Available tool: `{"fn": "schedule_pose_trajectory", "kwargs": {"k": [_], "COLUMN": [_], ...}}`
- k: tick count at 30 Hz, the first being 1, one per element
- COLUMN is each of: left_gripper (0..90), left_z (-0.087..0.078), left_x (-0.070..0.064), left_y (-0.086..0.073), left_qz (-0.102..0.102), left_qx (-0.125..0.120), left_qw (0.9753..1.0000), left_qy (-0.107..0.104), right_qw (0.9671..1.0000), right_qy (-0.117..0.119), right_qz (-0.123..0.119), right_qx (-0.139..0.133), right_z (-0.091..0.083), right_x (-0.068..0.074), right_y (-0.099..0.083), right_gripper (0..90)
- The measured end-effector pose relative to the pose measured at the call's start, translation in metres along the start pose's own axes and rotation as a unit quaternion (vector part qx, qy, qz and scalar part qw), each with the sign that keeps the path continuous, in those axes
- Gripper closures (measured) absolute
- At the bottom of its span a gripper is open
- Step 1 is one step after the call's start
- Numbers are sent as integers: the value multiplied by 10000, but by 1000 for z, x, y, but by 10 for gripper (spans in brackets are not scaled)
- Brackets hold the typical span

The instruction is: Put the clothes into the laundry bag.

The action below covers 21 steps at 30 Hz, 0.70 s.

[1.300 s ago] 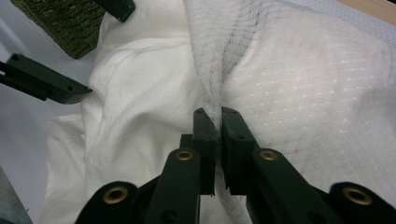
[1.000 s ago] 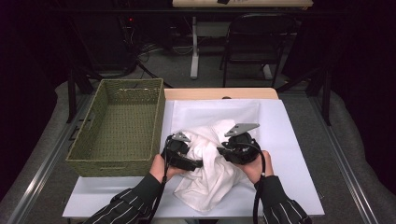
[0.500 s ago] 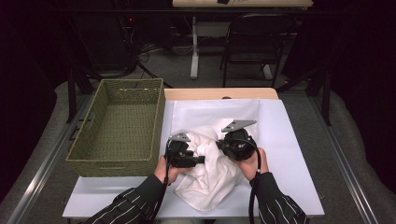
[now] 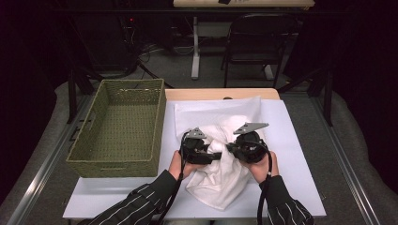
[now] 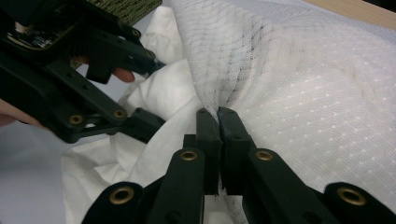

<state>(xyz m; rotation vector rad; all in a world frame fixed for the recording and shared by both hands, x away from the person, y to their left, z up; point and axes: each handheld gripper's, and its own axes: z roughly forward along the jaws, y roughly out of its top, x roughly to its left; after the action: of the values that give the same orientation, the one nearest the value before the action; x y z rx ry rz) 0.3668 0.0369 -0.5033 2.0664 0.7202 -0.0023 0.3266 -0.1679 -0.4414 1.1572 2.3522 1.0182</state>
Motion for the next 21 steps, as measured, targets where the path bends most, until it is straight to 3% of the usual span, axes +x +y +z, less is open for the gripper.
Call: {"fn": "schedule_pose_trajectory", "kwargs": {"k": [4,8,10,13,15,16,18,21], "left_gripper": [262,151,149,155,215,325,535,672], "left_z": [-16,-24,-19,-5,5,10,14,12], "left_x": [-6,-18,-19,-20,-23,-24,-21,-9], "left_y": [-3,-9,-10,-10,-8,-8,-10,-8], "left_qz": [197,403,415,265,255,197,66,-76], "left_qx": [189,298,342,231,76,51,-58,-188], "left_qw": [9996,9985,9983,9990,9994,9993,9998,9998], "left_qy": [77,211,242,264,228,305,200,39], "right_qw": [10000,10000,10000,10000,10000,9999,9999,9996], "right_qy": [11,3,3,19,21,38,60,228], "right_qz": [-27,-89,-89,-79,-77,-93,-115,-100], "right_qx": [27,43,41,36,17,20,73,119], "right_z": [2,3,2,3,4,5,7,8], "right_x": [2,3,3,4,6,7,10,8], "right_y": [1,2,3,3,3,3,3,2], "right_gripper": [883,883,882,883,885,886,887,888]}}
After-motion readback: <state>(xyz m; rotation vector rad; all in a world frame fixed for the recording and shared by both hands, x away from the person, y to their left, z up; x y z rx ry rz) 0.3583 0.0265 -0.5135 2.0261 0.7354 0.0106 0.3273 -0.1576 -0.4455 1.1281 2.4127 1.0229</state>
